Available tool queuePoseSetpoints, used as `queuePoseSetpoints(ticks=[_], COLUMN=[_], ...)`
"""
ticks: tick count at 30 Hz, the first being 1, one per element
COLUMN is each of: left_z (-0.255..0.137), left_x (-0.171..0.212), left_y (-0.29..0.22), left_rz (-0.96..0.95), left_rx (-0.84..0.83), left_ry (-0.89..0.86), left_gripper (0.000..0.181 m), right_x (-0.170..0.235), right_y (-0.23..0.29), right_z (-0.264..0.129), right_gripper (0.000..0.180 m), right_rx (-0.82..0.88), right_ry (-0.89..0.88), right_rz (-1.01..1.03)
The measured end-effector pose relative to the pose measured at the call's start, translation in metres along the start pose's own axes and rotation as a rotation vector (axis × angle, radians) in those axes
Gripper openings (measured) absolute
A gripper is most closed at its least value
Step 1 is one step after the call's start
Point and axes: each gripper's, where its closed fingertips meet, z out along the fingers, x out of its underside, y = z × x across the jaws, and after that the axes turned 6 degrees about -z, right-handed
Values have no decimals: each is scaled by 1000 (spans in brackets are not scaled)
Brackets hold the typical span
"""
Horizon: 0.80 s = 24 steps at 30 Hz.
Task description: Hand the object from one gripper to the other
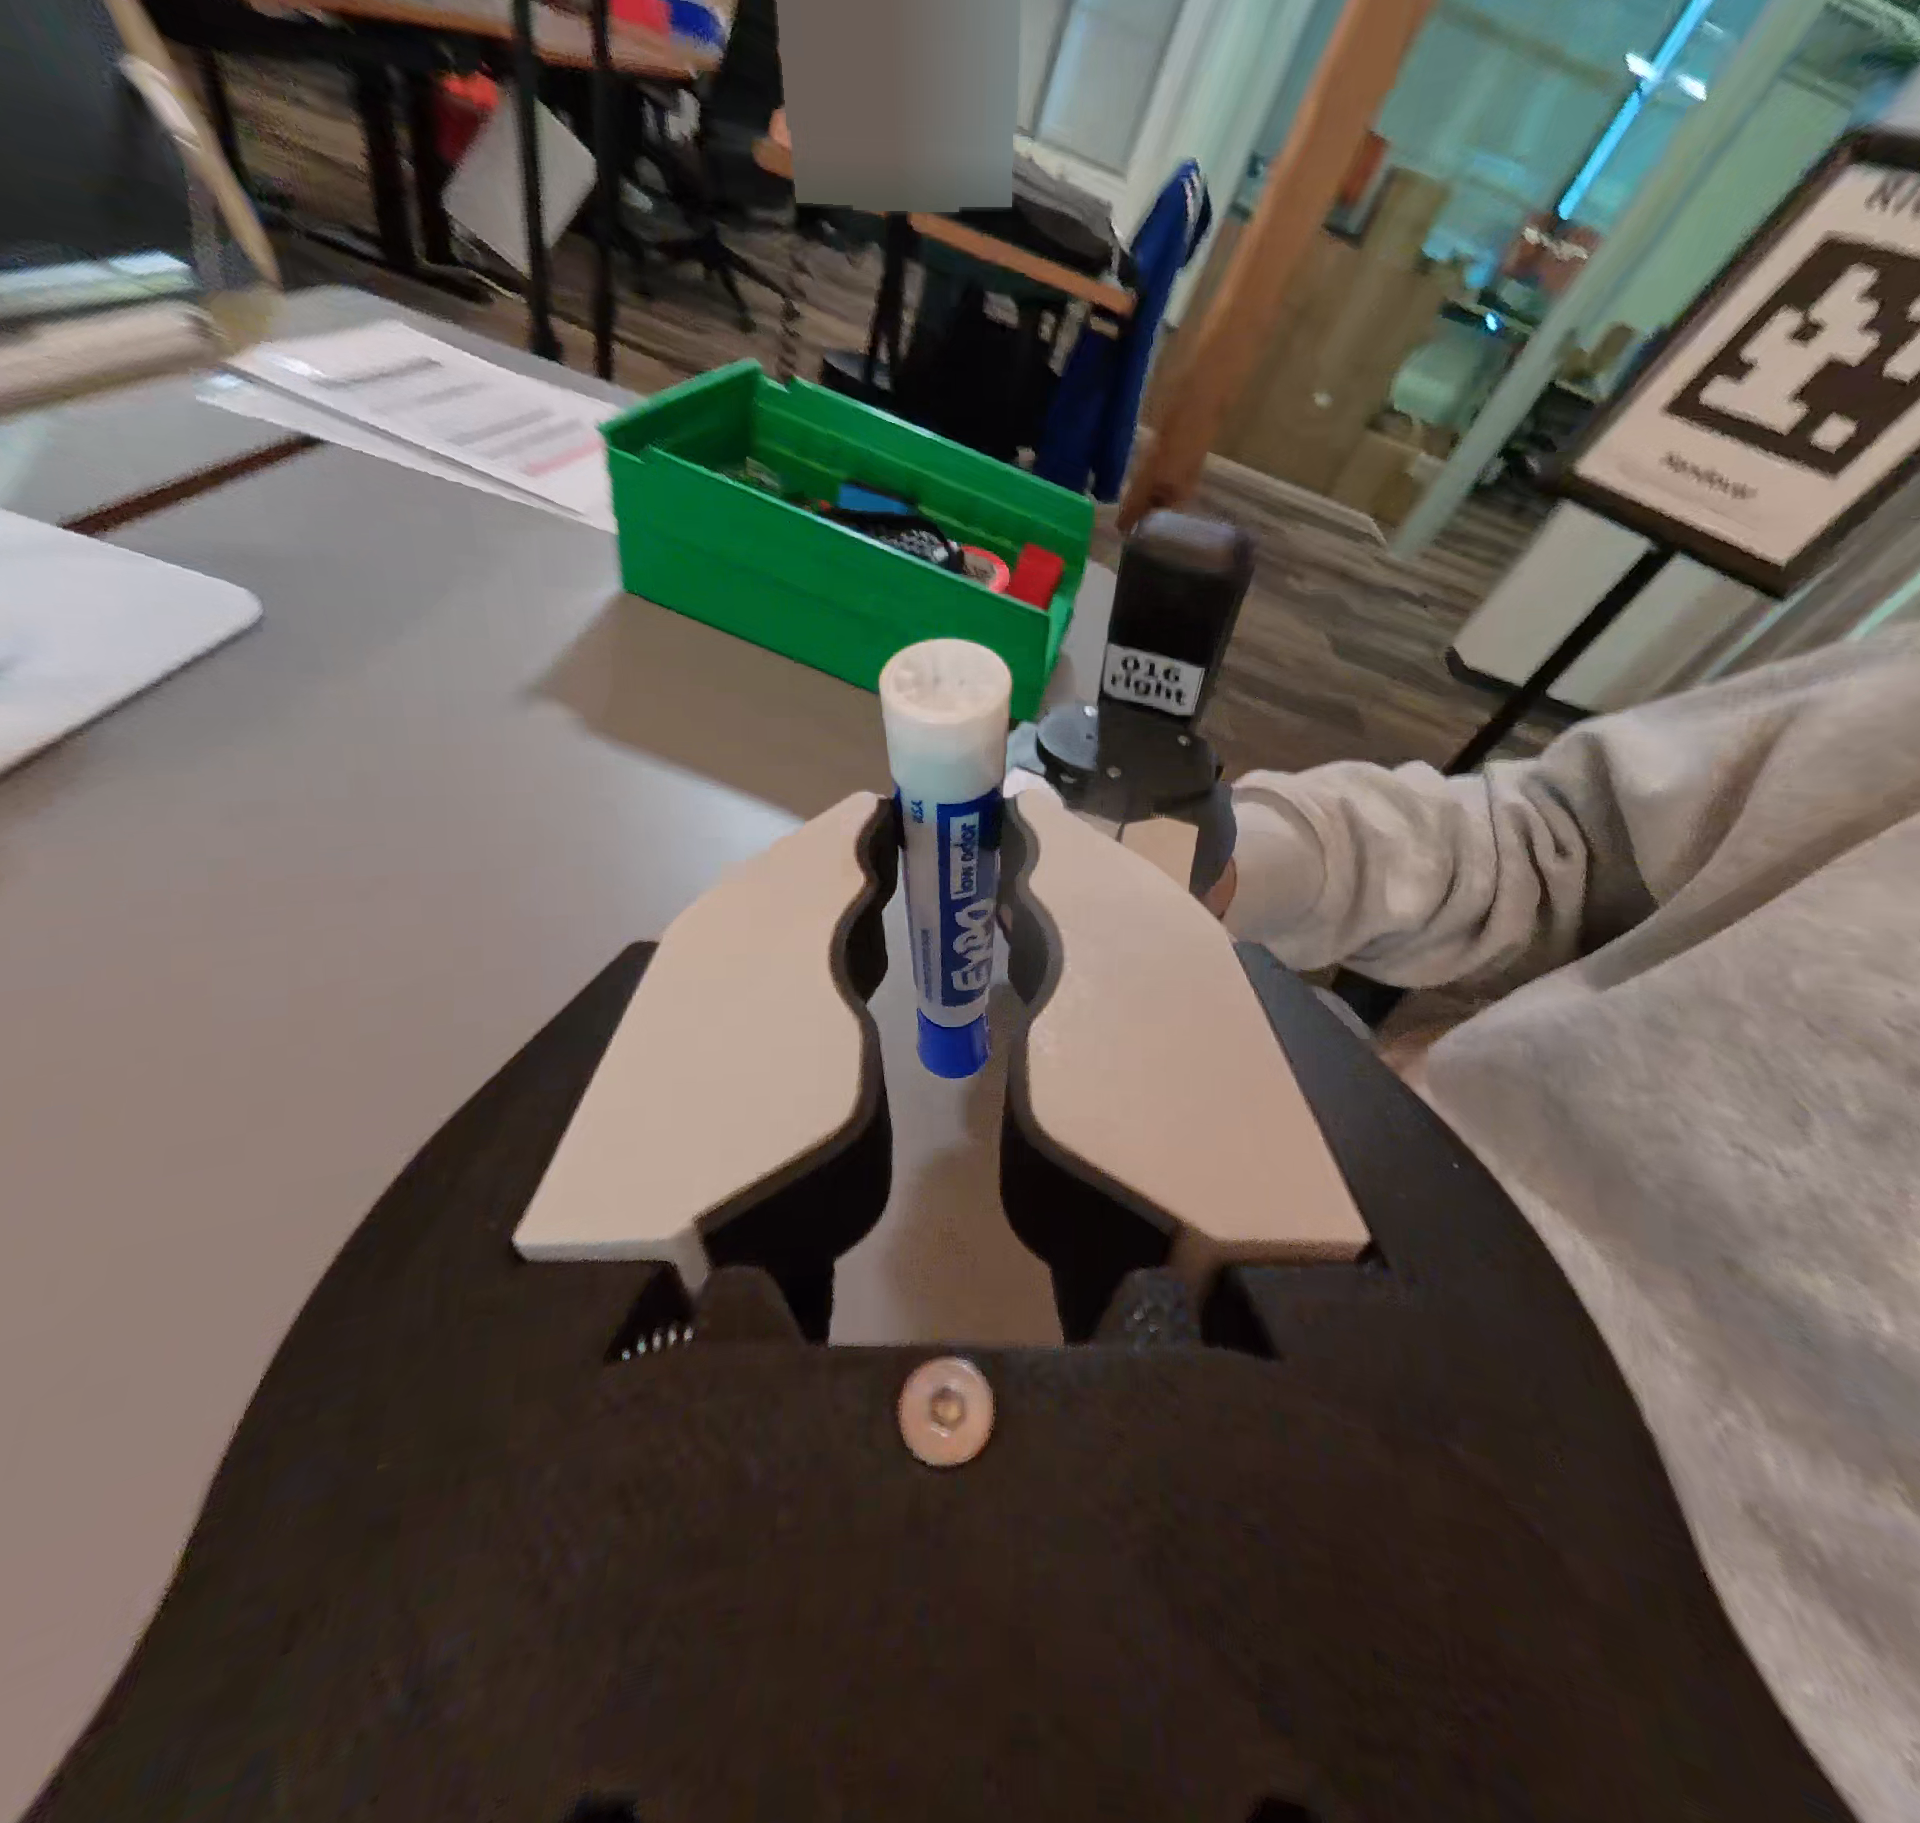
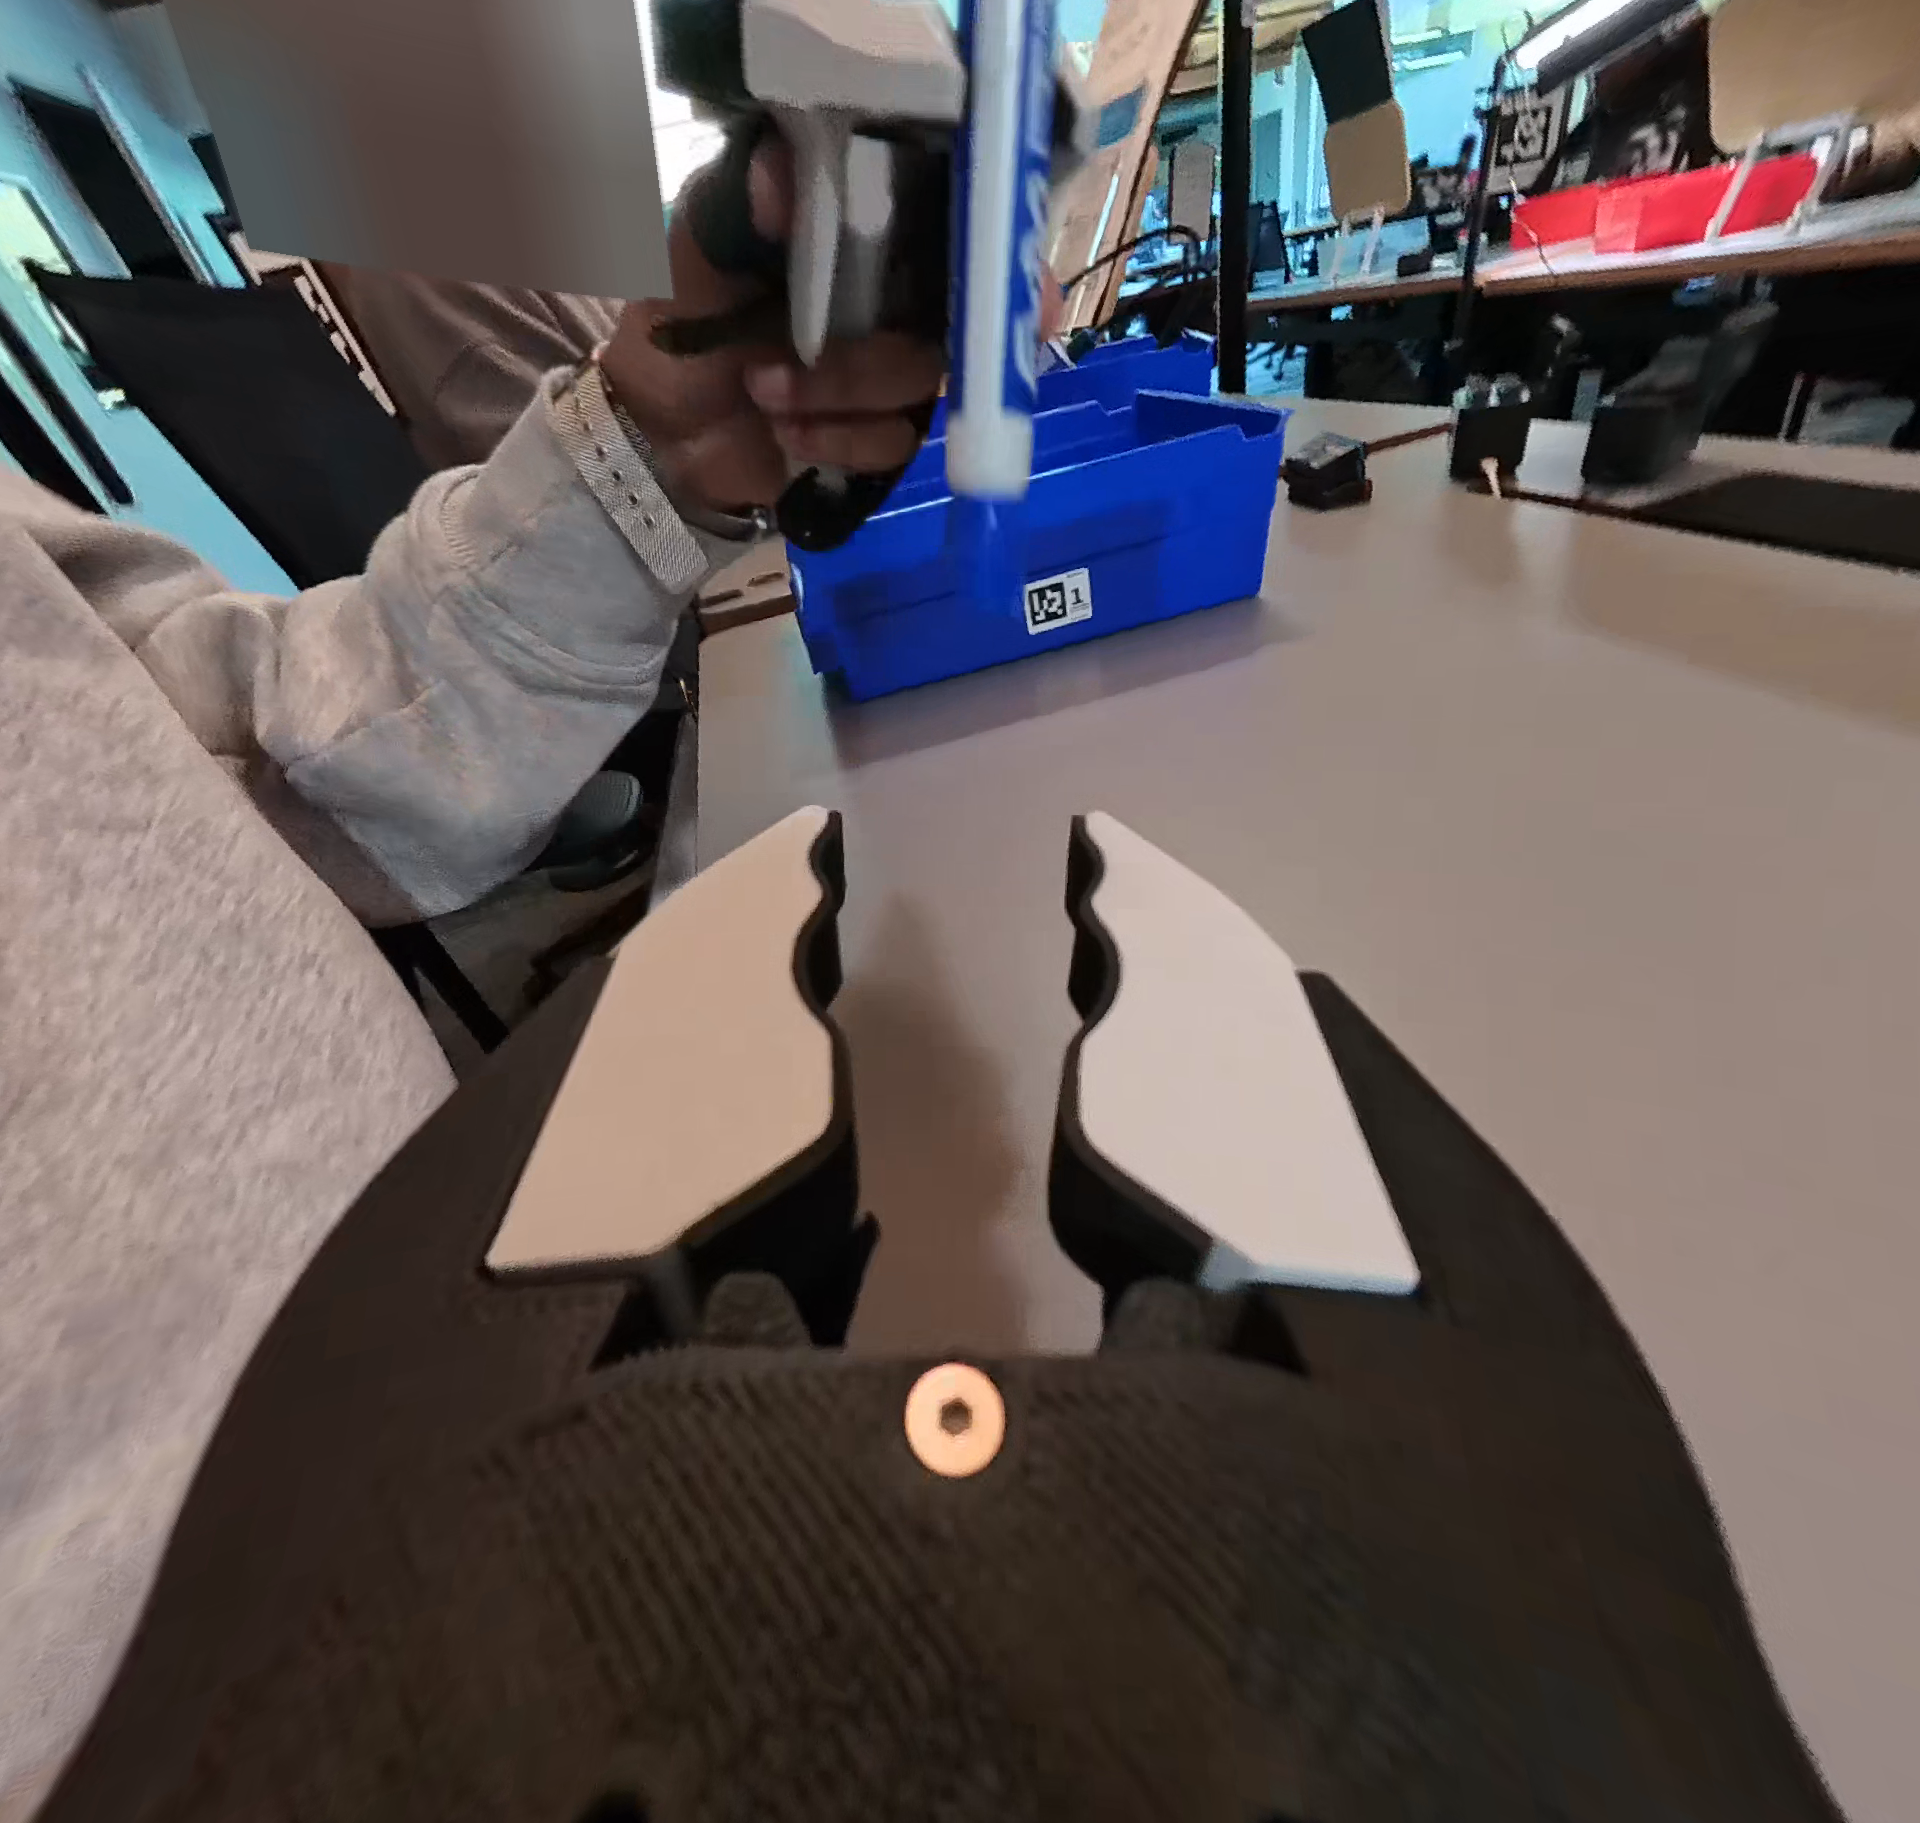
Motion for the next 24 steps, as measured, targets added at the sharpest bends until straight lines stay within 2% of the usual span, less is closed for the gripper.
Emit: queuePoseSetpoints(ticks=[3, 7, 11, 18, 19, 22, 24], left_z=[29, 51, 58, 56, 56, 57, 57], left_x=[20, 30, 37, 31, 30, 25, 23], left_y=[-12, -27, -33, -36, -33, -26, -23], left_rz=[14, 7, 26, 17, 9, 26, 52], left_rx=[46, 109, 133, 151, 137, 89, 62], left_ry=[74, 92, 106, 65, 55, 4, -15], left_gripper=[21, 21, 22, 21, 24, 60, 68], right_x=[1, 5, 4, -2, -3, -7, -9], right_y=[6, 15, 18, 13, 12, 6, 1], right_z=[3, 8, 9, 5, 4, 0, -3], right_gripper=[41, 37, 23, 20, 20, 20, 20], right_rx=[-1, -28, -31, -29, -23, -7, 6], right_ry=[12, 29, 31, -10, -19, -47, -67], right_rz=[-87, -104, -116, -47, -33, 6, 34])
